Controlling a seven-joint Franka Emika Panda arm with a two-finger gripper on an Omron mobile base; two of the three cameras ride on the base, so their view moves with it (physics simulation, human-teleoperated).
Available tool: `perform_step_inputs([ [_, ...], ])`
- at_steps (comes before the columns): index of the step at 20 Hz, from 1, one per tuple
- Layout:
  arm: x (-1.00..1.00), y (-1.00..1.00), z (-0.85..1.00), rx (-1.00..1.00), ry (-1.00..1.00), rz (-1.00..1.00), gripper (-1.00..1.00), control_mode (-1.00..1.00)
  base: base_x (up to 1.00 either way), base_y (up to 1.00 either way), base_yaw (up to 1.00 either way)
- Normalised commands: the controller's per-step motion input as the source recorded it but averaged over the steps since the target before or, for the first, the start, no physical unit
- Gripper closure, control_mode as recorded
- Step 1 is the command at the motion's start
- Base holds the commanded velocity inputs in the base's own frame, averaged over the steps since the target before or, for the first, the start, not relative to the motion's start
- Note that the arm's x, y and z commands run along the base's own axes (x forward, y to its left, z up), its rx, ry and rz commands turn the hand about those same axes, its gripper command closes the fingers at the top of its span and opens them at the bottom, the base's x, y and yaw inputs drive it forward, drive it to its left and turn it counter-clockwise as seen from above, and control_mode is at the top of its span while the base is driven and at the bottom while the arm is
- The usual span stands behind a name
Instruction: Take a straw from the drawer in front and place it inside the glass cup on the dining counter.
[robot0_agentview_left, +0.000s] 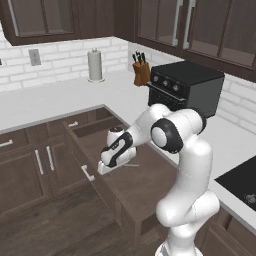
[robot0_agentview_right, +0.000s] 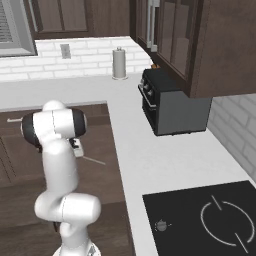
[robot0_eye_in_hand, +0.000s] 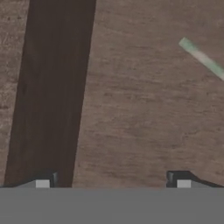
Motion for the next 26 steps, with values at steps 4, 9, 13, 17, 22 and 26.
perform_step_inputs([
  [4,-0.09,0.91,-0.14,0.05,0.10,0.08,-1.00,-1.00,0.00,0.00,0.00],
  [9,-0.11,1.00,-0.05,0.03,0.15,0.07,-1.00,-1.00,0.00,0.00,0.00],
  [13,-0.25,0.83,0.24,0.01,0.03,0.03,-1.00,-1.00,0.00,0.00,0.00],
  [17,-0.06,0.00,0.67,-0.06,-0.16,0.00,-1.00,-1.00,0.00,0.00,0.00],
  [22,0.23,-0.43,0.16,-0.18,-0.18,0.00,-1.00,-1.00,0.00,0.00,0.00],
  [26,0.44,-0.45,-0.19,-0.11,-0.05,0.04,-1.00,-1.00,0.00,0.00,0.00],
])
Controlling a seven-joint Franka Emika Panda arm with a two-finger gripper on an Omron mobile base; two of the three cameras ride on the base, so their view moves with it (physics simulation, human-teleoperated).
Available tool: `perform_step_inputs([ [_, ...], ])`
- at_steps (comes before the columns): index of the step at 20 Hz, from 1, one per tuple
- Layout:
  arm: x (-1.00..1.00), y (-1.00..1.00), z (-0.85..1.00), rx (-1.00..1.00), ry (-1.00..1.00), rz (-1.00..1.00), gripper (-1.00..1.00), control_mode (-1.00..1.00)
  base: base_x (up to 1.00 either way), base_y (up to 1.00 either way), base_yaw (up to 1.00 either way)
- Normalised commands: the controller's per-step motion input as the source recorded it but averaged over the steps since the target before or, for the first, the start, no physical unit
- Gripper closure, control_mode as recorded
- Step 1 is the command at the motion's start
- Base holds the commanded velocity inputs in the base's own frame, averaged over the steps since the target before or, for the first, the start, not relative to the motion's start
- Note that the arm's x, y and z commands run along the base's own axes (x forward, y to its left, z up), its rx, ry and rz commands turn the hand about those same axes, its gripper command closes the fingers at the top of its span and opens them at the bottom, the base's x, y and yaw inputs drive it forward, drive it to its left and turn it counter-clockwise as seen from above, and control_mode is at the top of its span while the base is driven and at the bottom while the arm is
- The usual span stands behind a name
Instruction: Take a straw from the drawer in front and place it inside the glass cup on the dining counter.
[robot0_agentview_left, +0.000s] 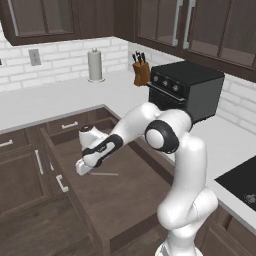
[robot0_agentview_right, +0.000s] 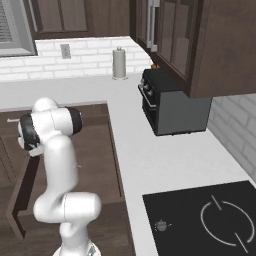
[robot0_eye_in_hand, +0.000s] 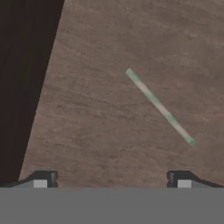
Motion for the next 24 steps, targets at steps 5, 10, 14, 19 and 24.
perform_step_inputs([
  [5,0.66,-0.13,-0.36,0.00,0.02,0.12,-1.00,-1.00,0.00,0.00,0.00],
  [10,0.60,0.00,-0.34,0.00,0.05,0.11,-1.00,-1.00,0.00,0.00,0.00],
  [14,0.13,0.00,-0.51,0.00,0.02,0.13,-1.00,-1.00,0.00,0.00,0.00],
  [19,0.00,0.00,-0.46,0.00,0.01,0.13,-1.00,-1.00,0.00,0.00,0.00],
  [24,0.16,0.00,-0.39,0.00,0.00,0.13,-1.00,-1.00,0.00,0.00,0.00],
])
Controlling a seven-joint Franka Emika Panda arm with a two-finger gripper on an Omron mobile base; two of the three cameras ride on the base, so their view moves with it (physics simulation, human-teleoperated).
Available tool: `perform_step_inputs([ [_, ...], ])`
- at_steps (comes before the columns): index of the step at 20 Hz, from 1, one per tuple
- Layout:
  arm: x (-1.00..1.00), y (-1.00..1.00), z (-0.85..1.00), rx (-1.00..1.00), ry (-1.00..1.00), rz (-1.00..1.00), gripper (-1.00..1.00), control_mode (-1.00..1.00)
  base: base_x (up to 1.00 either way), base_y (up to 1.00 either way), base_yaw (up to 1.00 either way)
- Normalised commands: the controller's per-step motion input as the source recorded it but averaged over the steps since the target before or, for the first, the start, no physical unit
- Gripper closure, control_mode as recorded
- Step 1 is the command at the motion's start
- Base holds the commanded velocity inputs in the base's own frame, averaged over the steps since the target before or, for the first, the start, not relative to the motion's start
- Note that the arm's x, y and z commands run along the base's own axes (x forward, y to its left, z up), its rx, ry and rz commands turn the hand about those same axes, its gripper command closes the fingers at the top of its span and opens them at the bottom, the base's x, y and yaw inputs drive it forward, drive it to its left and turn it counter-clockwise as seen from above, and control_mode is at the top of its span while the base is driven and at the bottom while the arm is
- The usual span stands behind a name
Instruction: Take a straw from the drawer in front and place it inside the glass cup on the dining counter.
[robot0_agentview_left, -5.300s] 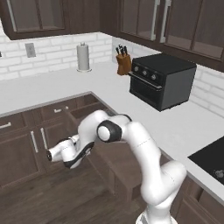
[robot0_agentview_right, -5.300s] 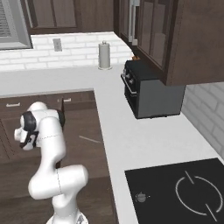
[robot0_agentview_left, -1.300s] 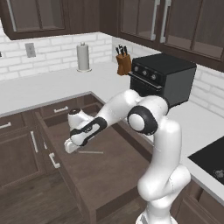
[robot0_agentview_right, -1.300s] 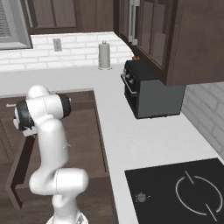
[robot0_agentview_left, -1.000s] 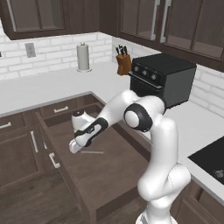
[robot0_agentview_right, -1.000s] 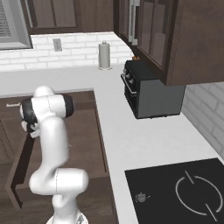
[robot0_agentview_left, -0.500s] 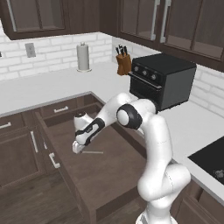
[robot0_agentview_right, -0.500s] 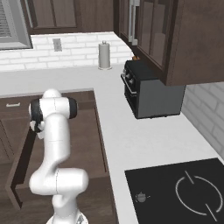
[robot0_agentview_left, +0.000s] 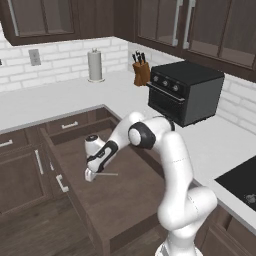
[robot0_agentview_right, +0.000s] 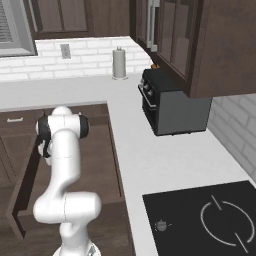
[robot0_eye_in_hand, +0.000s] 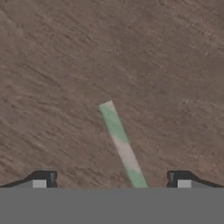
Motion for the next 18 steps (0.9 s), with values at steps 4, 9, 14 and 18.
perform_step_inputs([
  [4,0.26,0.00,-0.19,0.00,0.00,0.12,-1.00,-1.00,0.00,0.00,0.00],
  [9,0.20,0.00,-0.09,0.00,0.00,0.10,-1.00,-1.00,0.00,0.00,0.00],
  [14,0.02,0.00,-0.28,0.00,0.01,0.05,1.00,-1.00,0.00,0.00,0.00],
  [18,0.01,0.00,-0.37,0.00,0.01,0.04,1.00,-1.00,0.00,0.00,0.00],
])
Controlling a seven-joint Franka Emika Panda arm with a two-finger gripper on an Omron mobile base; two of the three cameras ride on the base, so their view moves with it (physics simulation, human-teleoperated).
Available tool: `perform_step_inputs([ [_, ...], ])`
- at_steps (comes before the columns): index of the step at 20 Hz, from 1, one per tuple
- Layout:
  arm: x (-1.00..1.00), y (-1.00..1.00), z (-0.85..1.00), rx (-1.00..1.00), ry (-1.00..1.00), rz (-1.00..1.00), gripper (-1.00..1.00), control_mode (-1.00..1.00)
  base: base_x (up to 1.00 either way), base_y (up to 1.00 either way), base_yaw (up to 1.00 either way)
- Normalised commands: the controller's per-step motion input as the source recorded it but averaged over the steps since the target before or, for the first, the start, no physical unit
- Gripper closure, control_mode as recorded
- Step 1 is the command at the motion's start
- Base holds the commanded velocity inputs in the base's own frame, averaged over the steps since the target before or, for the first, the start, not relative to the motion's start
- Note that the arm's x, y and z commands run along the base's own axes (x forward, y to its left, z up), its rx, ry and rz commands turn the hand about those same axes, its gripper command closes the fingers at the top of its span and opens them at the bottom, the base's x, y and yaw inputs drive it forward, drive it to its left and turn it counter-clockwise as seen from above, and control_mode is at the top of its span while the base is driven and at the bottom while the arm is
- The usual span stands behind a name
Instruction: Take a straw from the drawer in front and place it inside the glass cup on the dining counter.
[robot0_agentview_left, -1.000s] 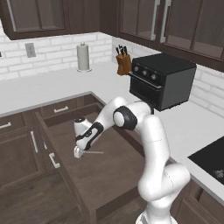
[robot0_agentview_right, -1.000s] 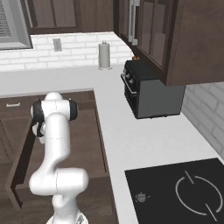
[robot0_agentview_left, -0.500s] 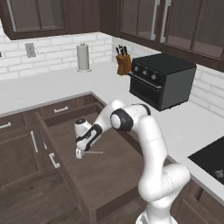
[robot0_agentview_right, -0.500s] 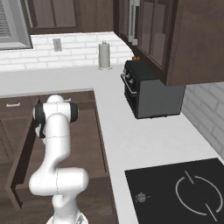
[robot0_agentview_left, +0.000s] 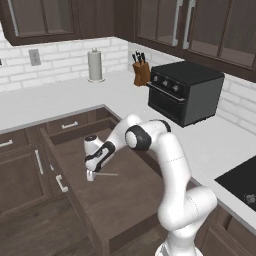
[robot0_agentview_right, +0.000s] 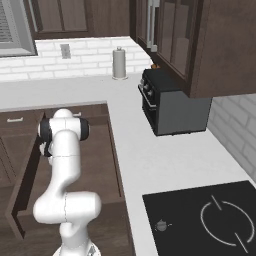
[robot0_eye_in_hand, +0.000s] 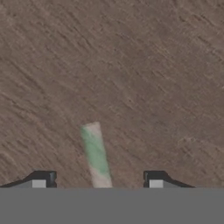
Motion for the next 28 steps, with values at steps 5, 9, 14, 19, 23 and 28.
perform_step_inputs([
  [5,0.00,-0.06,-0.42,0.00,0.00,0.04,1.00,-1.00,0.00,0.00,0.00],
  [9,0.00,-0.01,-0.37,0.00,0.00,0.03,1.00,-1.00,0.00,0.00,0.00],
  [14,0.02,0.00,-0.29,0.00,0.01,0.03,1.00,-1.00,0.00,0.00,0.00],
  [19,0.02,0.00,-0.08,0.00,0.03,0.02,1.00,-1.00,0.00,0.00,0.00],
  [23,0.00,0.00,0.00,0.04,0.03,0.02,1.00,-1.00,0.00,0.00,0.00],
  [28,-0.09,-0.02,0.50,0.08,-0.01,0.00,1.00,-1.00,0.00,0.00,0.00],
])
